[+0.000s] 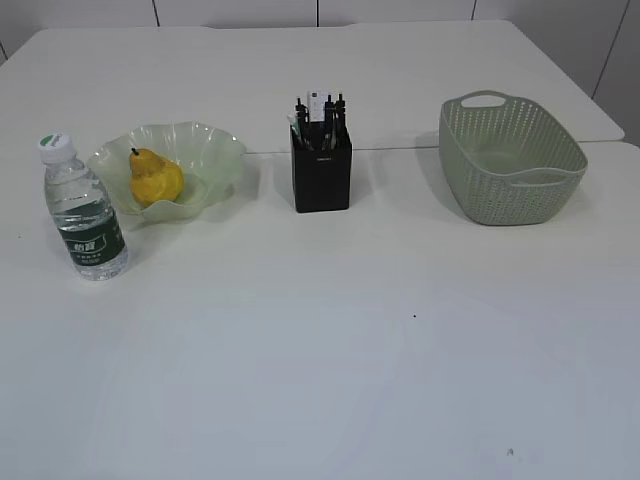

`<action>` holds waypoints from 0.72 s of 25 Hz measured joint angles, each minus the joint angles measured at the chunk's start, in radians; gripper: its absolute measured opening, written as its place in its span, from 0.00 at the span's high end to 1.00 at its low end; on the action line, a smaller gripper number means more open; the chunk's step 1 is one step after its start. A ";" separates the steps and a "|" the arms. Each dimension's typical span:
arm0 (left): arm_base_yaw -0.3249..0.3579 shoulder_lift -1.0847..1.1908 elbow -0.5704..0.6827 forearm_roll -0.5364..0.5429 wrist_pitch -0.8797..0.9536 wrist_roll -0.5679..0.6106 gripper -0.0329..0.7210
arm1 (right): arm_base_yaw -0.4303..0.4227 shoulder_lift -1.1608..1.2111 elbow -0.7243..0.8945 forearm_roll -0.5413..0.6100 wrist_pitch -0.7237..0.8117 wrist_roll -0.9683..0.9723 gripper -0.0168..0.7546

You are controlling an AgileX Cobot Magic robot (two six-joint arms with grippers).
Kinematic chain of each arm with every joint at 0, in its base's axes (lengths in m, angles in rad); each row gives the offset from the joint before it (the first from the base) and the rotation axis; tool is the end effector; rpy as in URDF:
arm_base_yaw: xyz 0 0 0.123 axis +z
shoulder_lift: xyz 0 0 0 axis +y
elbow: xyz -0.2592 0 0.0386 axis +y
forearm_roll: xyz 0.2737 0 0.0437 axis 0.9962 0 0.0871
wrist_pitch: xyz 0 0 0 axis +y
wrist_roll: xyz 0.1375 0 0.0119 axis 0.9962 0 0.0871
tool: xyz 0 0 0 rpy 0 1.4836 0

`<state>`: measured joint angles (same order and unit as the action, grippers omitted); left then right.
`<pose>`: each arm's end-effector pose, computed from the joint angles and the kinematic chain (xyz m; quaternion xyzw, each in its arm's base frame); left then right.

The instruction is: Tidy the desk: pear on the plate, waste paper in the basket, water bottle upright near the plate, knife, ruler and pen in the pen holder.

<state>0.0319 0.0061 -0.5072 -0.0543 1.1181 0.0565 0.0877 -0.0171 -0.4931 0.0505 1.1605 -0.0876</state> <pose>0.0792 -0.0042 0.2633 0.0125 0.8672 -0.0051 0.4978 0.0734 0.0129 0.2553 -0.0790 0.8719 0.0252 0.4826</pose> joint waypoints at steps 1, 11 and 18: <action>0.000 0.000 0.000 0.000 0.000 0.000 0.59 | 0.000 0.000 0.000 0.000 0.000 0.000 0.70; 0.000 0.000 0.000 0.000 -0.002 0.000 0.59 | 0.000 0.000 0.000 0.000 0.000 0.000 0.70; 0.000 0.000 0.000 0.000 -0.002 0.000 0.59 | 0.000 0.000 0.000 0.000 -0.001 0.000 0.70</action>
<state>0.0319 0.0061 -0.5072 -0.0543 1.1159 0.0565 0.0877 -0.0171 -0.4931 0.0505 1.1598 -0.0876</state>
